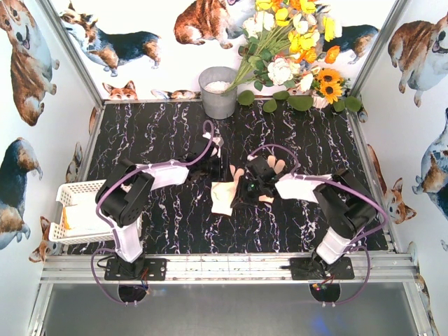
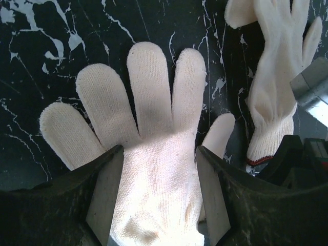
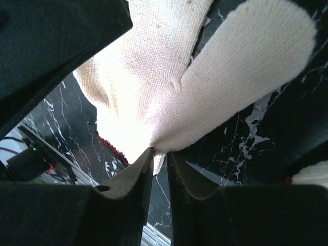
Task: Put the gloves into the storage basket
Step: Adjust the glove at the center of the board.
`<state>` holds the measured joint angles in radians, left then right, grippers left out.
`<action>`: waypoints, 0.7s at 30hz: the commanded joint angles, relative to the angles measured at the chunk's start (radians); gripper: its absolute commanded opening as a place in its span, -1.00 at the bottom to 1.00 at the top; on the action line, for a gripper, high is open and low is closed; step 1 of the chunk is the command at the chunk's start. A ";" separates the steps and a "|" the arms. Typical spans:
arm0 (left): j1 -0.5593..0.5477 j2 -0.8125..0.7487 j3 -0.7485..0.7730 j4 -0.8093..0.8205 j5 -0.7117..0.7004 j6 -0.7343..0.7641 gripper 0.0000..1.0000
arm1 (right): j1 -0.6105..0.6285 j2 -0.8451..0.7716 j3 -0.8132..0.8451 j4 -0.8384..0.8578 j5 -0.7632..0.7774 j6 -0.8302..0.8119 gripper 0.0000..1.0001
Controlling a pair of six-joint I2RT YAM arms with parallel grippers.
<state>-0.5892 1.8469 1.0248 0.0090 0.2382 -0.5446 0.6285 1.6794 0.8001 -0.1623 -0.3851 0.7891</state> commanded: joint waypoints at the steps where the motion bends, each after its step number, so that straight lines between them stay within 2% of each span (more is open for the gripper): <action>1: 0.002 0.054 0.005 -0.064 0.019 0.063 0.08 | 0.016 -0.006 -0.058 0.061 0.159 0.082 -0.57; 6: 0.003 0.017 -0.010 -0.103 -0.017 0.078 0.10 | 0.016 -0.050 -0.053 0.032 0.196 0.065 -0.47; 10: 0.001 -0.049 -0.007 -0.113 0.019 0.090 0.25 | 0.017 -0.155 -0.076 0.016 0.234 0.049 -0.37; 16: 0.000 -0.181 0.045 -0.141 0.030 0.105 0.48 | 0.016 -0.351 -0.021 -0.196 0.346 -0.029 -0.12; 21: -0.003 -0.189 0.064 -0.119 0.067 0.041 0.51 | -0.037 -0.424 -0.027 -0.327 0.457 -0.064 -0.11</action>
<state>-0.5900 1.6650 1.0683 -0.1242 0.2649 -0.4671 0.6361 1.2953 0.7513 -0.3641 -0.0574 0.7704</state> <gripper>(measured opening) 0.752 0.451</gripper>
